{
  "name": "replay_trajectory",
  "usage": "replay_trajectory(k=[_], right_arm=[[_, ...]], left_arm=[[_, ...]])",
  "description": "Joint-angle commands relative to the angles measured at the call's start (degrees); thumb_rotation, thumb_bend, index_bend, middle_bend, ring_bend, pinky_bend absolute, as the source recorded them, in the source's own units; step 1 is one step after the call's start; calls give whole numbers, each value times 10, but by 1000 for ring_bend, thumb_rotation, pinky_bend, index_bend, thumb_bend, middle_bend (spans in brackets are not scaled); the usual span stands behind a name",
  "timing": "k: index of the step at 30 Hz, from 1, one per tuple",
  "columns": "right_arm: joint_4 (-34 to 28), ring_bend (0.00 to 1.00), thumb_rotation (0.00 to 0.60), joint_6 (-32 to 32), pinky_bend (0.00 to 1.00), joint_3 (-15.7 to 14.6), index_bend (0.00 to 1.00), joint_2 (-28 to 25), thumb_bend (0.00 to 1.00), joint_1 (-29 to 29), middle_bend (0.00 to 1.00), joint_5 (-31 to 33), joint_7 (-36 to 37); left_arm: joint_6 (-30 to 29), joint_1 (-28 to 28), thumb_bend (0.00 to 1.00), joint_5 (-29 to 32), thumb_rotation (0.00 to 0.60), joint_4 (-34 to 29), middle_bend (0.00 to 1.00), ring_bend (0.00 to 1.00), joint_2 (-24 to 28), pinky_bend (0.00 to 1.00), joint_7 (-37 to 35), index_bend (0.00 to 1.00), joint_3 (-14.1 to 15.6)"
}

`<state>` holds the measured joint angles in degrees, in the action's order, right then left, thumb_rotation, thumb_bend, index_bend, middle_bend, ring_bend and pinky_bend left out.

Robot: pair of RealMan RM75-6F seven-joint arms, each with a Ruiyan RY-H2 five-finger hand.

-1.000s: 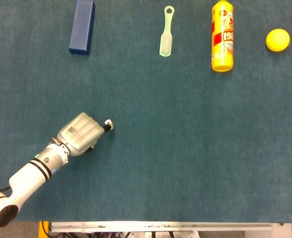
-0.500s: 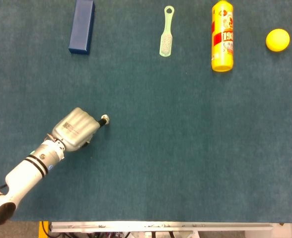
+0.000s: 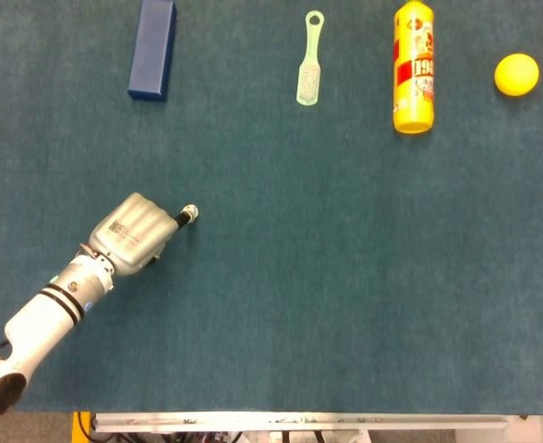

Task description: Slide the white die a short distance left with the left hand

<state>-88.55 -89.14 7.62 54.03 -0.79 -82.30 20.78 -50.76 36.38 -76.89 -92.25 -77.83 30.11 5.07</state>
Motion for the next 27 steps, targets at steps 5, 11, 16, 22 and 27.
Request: replay_trajectory(k=[5,11,16,22,27], right_arm=[[0,360,600,1,454,0,623,0,906,0,558,0,-1],[0,360,600,1,454,0,623,0,907,0,558,1,-1],[0,360,600,-1,454,0,623,0,906,-1,558,0,1],[-2,360,600,-3,454,-2,623,1,906,-1,558,-4,-5],[-5,360,600,-2,454,-5,623,3,906,1,558,-10,-18]], left_arm=[[-5,0,1000,1,600,3,1000,1000,-1,1000,8,237,-4],[-11,-2,1000,-1,600,-1,1000,1000,1,1000,6,237,-5],[-43,-17,1000,-18,600,-23,1000,1000,15,1000,-1,238,-2],[-132,-63,1000,-65,600,-47,966,980,49,981,-33,234,7],[-211,-114,818,-84,600,-60,697,759,87,780,-58,206,16]])
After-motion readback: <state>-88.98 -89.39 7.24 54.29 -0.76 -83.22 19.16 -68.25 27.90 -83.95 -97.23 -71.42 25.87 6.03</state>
